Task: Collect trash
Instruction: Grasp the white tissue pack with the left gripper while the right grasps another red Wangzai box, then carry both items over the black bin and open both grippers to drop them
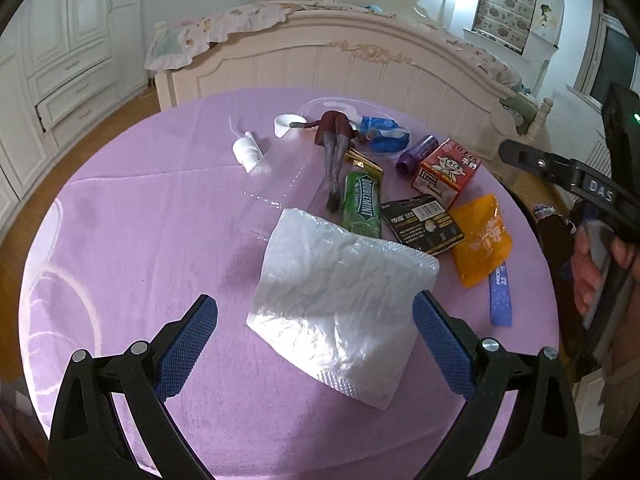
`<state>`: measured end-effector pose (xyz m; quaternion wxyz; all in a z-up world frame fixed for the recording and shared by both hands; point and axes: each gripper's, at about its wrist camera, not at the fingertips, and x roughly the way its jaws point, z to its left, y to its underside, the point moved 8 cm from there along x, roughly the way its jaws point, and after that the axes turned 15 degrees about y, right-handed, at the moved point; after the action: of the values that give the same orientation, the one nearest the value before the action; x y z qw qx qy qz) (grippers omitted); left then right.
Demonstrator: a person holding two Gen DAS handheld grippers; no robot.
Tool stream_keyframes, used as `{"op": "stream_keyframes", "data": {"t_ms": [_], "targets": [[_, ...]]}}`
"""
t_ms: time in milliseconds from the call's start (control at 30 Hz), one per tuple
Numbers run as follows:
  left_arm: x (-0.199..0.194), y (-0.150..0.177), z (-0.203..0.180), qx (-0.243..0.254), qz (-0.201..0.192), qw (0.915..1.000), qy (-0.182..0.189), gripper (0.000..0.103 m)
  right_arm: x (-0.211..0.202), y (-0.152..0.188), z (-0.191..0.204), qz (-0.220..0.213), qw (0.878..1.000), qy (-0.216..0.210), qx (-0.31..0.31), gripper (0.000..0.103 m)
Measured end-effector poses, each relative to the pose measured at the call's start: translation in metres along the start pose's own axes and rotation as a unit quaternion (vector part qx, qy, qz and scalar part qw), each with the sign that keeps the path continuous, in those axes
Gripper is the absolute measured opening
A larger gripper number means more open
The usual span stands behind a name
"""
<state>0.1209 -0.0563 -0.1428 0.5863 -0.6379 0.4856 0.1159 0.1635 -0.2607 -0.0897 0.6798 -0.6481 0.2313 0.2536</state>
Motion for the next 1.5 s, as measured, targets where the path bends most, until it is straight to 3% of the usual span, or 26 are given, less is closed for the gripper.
{"op": "stream_keyframes", "data": {"t_ms": [267,500,600,700,767,1133,1300,1500], "targets": [[0.004,0.008,-0.011,0.037,0.012,0.9992,0.005,0.097,0.042,0.003,0.02,0.024,0.986,0.031,-0.162,0.098],[0.019,0.005,-0.019,0.062,0.03,0.9976,-0.002,0.097,0.077,0.013,0.025,0.068,0.974,0.015,-0.213,0.098],[0.026,0.003,-0.018,0.062,0.042,0.9972,-0.005,0.097,0.086,0.014,0.023,0.077,0.973,0.029,-0.214,0.098],[0.032,0.002,-0.015,0.06,0.057,0.9965,-0.011,0.097,0.088,0.012,0.022,0.079,0.977,0.022,-0.198,0.088],[0.035,0.003,-0.013,0.051,0.065,0.9966,-0.001,0.087,0.086,0.011,0.019,0.08,0.98,0.02,-0.181,0.088],[0.018,0.004,-0.007,0.025,0.035,0.9986,0.032,0.062,0.038,0.005,0.017,0.059,0.995,-0.017,-0.075,0.088],[0.0,-0.005,-0.007,0.004,-0.003,0.9988,0.05,0.058,0.0,0.001,0.019,0.046,0.995,-0.084,0.017,0.088],[-0.018,-0.021,-0.018,0.0,-0.033,0.9977,0.059,0.058,-0.041,-0.008,0.014,0.031,0.976,-0.175,0.123,0.088]]}}
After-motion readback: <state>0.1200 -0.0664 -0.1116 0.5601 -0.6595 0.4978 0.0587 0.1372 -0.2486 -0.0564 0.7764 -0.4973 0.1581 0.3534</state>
